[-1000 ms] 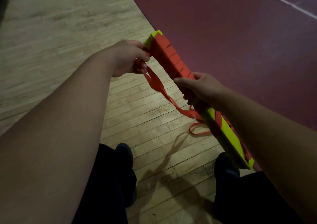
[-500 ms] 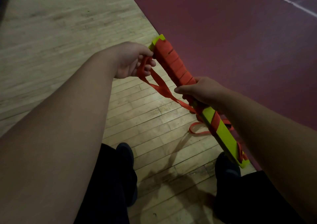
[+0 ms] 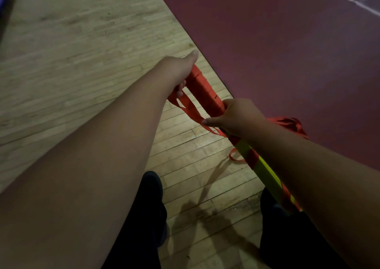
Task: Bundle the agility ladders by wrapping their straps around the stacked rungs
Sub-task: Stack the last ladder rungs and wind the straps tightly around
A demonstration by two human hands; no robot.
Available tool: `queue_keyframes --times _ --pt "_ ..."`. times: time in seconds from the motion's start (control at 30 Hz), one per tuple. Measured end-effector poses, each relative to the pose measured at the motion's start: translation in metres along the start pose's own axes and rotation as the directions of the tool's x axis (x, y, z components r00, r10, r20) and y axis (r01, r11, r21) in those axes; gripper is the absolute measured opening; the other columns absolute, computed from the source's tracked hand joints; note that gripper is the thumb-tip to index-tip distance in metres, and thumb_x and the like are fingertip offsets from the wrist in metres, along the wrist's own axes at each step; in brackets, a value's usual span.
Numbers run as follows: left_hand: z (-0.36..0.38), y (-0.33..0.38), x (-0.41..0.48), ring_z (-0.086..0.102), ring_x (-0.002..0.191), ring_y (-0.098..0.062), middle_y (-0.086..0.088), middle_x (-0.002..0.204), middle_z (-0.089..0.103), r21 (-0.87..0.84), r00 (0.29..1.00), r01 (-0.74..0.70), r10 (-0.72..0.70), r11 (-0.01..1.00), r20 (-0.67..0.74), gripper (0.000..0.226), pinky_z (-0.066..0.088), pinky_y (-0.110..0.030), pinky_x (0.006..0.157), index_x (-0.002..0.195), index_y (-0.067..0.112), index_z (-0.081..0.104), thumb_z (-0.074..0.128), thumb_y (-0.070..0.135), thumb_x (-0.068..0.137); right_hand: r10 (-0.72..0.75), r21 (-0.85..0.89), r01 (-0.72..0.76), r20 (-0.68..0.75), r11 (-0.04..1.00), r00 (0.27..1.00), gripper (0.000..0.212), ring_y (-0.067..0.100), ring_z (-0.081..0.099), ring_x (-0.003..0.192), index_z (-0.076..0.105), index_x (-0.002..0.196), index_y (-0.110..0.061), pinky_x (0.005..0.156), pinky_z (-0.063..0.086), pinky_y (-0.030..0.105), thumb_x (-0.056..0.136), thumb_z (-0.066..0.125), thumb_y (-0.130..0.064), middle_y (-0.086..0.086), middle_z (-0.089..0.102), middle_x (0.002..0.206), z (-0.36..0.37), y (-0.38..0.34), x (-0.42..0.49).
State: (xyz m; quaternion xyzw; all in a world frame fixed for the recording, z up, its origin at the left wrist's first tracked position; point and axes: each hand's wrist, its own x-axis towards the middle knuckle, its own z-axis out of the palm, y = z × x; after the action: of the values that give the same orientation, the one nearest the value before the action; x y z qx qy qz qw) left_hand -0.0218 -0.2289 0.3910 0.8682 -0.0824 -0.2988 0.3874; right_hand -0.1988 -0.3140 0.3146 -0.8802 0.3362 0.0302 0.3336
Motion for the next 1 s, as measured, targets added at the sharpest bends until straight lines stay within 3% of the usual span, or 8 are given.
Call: queue_keyframes --times 0.13,0.23,0.37,0.47,0.57,0.67,0.83,1.0 --pt "-0.007 0.001 0.006 0.056 0.05 -0.022 -0.006 0.077 0.068 0.093 0.989 -0.09 0.1 0.992 -0.113 0.05 0.051 -0.028 0.056 0.091 0.011 0.071 0.056 0.059 0.097 -0.032 0.0 0.032 0.022 0.999 0.999 0.069 0.015 0.075 0.079 0.068 0.126 -0.026 0.078 0.066 0.042 0.077 0.081 -0.074 -0.006 0.073 0.092 -0.009 -0.006 0.001" --pt "-0.02 0.005 0.004 0.053 0.052 -0.018 -0.003 0.078 0.065 0.013 0.983 -0.163 0.164 0.987 -0.089 0.055 0.048 -0.026 0.053 0.092 0.013 0.071 0.061 0.068 0.095 -0.039 0.227 -0.007 0.197 0.974 0.98 0.056 0.016 0.077 0.087 0.07 0.116 -0.024 0.076 0.062 0.034 0.084 0.078 -0.069 -0.003 0.077 0.098 -0.032 -0.014 -0.007" --pt "-0.04 0.008 0.005 0.042 0.045 -0.011 0.003 0.07 0.055 -0.224 0.978 -0.208 0.21 0.952 -0.014 0.057 0.042 -0.025 0.051 0.087 0.019 0.065 0.065 0.075 0.09 -0.121 0.522 -0.141 0.436 0.841 0.892 0.037 0.02 0.074 0.099 0.063 0.11 -0.028 0.076 0.062 0.033 0.098 0.059 -0.063 0.005 0.071 0.11 -0.048 -0.021 -0.026" --pt "-0.051 0.004 0.005 0.037 0.047 -0.01 0.005 0.065 0.051 -0.376 0.972 -0.197 0.231 0.905 0.047 0.056 0.038 -0.026 0.048 0.081 0.021 0.06 0.069 0.075 0.09 -0.207 0.677 -0.263 0.53 0.688 0.822 0.039 0.026 0.076 0.086 0.055 0.121 -0.022 0.071 0.063 0.041 0.102 0.058 -0.057 0.013 0.068 0.11 -0.045 -0.022 -0.029" --pt "-0.053 0.002 0.001 0.035 0.052 -0.01 0.006 0.068 0.05 -0.427 0.958 -0.189 0.262 0.884 0.119 0.056 0.038 -0.026 0.05 0.083 0.023 0.06 0.069 0.078 0.089 -0.239 0.696 -0.234 0.511 0.679 0.826 0.043 0.021 0.059 0.059 0.055 0.119 -0.014 0.06 0.053 0.034 0.101 0.06 -0.053 0.009 0.063 0.082 -0.039 -0.016 -0.025" --pt "-0.049 0.002 -0.003 0.037 0.054 -0.01 0.006 0.072 0.048 -0.432 0.95 -0.204 0.283 0.879 0.128 0.062 0.038 -0.026 0.052 0.087 0.024 0.057 0.067 0.085 0.084 -0.266 0.741 -0.273 0.519 0.613 0.812 0.044 0.021 0.05 0.049 0.059 0.115 -0.014 0.057 0.046 0.03 0.097 0.061 -0.054 0.007 0.053 0.066 -0.037 -0.012 -0.023" --pt "-0.039 0.003 -0.005 0.043 0.057 -0.01 0.006 0.07 0.051 -0.424 0.953 -0.279 0.302 0.862 -0.014 0.064 0.047 -0.028 0.059 0.082 0.024 0.059 0.067 0.087 0.082 -0.282 0.756 -0.272 0.513 0.595 0.811 0.044 0.021 0.048 0.047 0.059 0.112 -0.013 0.056 0.045 0.028 0.096 0.06 -0.054 0.007 0.051 0.064 -0.035 -0.014 -0.02" --pt "-0.04 0.005 -0.001 0.05 0.05 -0.01 0.007 0.069 0.06 -0.264 0.943 -0.33 0.304 0.906 -0.136 0.064 0.053 -0.031 0.06 0.083 0.019 0.065 0.064 0.083 0.089 -0.153 0.658 -0.2 0.438 0.726 0.886 0.048 0.021 0.059 0.057 0.061 0.118 -0.014 0.058 0.053 0.034 0.098 0.065 -0.057 0.007 0.061 0.073 -0.037 -0.016 -0.017"
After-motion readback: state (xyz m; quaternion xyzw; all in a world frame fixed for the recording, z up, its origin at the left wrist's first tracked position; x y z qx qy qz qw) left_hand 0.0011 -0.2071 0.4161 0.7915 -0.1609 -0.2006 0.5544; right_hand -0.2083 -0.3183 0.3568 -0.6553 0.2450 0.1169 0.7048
